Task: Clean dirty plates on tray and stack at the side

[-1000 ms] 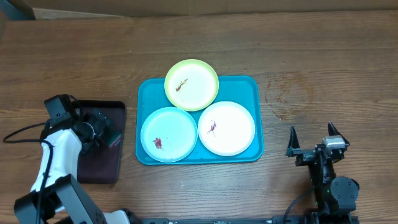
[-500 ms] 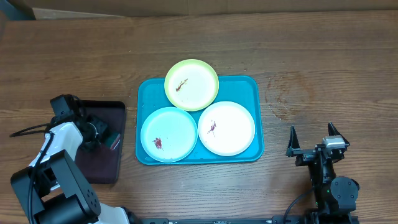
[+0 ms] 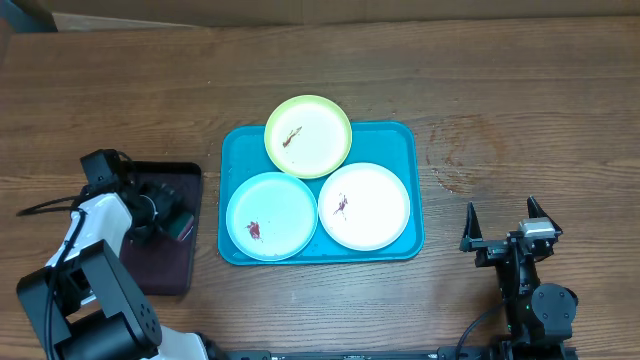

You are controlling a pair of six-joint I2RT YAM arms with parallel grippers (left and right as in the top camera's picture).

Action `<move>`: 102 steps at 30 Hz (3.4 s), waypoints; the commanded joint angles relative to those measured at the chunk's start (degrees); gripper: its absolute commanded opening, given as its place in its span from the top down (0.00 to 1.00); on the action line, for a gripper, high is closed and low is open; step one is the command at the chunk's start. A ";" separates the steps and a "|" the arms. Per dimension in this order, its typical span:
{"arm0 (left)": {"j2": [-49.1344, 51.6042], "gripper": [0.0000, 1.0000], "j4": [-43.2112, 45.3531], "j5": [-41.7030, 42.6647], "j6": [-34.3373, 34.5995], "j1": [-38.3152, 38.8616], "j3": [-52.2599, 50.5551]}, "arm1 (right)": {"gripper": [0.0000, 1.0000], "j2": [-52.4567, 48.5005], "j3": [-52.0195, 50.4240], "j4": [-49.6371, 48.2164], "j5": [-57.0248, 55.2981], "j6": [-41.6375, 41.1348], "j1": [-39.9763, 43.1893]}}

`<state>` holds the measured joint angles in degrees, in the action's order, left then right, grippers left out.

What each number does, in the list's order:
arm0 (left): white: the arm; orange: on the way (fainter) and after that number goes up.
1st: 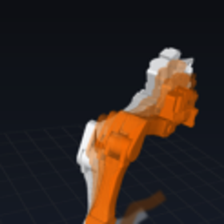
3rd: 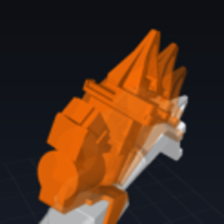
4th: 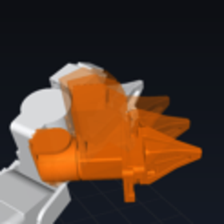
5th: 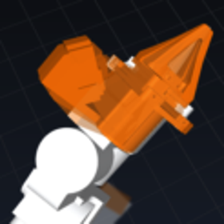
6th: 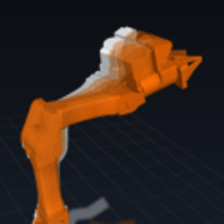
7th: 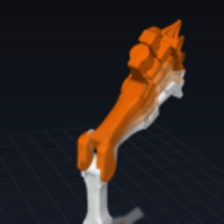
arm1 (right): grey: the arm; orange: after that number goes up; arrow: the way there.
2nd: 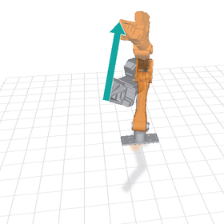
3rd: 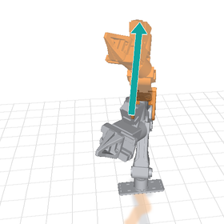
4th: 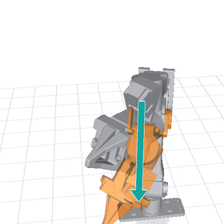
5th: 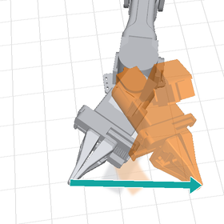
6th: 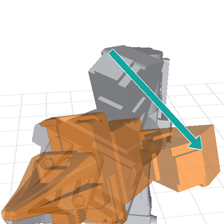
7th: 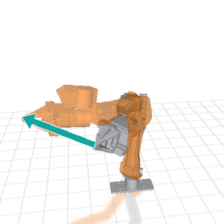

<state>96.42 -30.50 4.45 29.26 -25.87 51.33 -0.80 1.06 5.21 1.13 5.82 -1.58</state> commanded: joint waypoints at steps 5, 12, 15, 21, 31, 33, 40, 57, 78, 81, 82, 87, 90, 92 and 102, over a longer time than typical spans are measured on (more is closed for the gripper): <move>2.03 0.06 -8.39 3.54 -0.94 -0.02 2.56 | 0.00 0.48 -0.59 -0.39 0.00 0.04 -0.28; 2.05 0.47 -8.04 2.47 -0.94 0.02 2.54 | 0.00 0.48 -0.59 -0.39 0.00 0.04 -0.28; 2.05 0.49 -7.28 1.25 -0.94 0.02 2.54 | 0.00 0.48 -0.59 -0.39 0.00 0.04 -0.28; 2.05 0.23 -5.62 -2.23 -0.98 0.02 2.51 | 0.00 0.48 -0.59 -0.39 0.00 0.04 -0.28; 2.16 0.45 -4.87 -3.41 -0.96 0.02 2.51 | 0.00 0.48 -0.59 -0.39 0.00 0.04 -0.28; 2.19 0.58 -4.55 -3.41 -0.96 0.02 2.51 | 0.00 0.48 -0.59 -0.39 0.00 0.02 -0.28; 2.19 0.90 -3.87 -3.43 -0.94 0.02 2.51 | 0.00 0.48 -0.59 -0.39 0.00 0.04 -0.28; 2.19 0.78 -3.91 -4.07 -0.96 0.02 2.51 | 0.00 0.48 -0.59 -0.39 0.00 0.04 -0.28; 2.19 0.81 -4.37 -4.07 -1.01 0.02 2.51 | 0.00 0.48 -0.59 -0.39 0.00 0.02 -0.28; 2.14 0.96 -4.39 -4.02 -1.01 0.02 2.60 | 0.00 0.48 -0.59 -0.39 0.00 0.02 -0.28; 2.14 0.96 -4.72 -4.02 -0.98 0.02 2.89 | 0.00 0.48 -0.59 -0.39 0.00 0.04 -0.28; 2.12 0.96 -9.51 -2.03 -0.96 0.02 7.23 | 0.00 0.48 -0.59 -0.39 0.00 0.02 -0.28; 2.12 0.96 -14.49 -0.74 -0.96 0.02 11.96 | 0.00 0.48 -0.59 -0.39 0.00 0.02 -0.28; 2.03 0.96 -18.71 -0.74 -0.96 0.02 16.20 | 0.00 0.48 -0.59 -0.39 0.00 0.02 -0.28; 2.03 0.96 -33.59 -1.07 -0.98 0.04 32.30 | 0.00 0.48 -0.59 -0.39 0.00 0.04 -0.28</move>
<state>98.43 -62.52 3.05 28.36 -25.85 79.72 -0.80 1.06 5.19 1.13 5.80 -1.58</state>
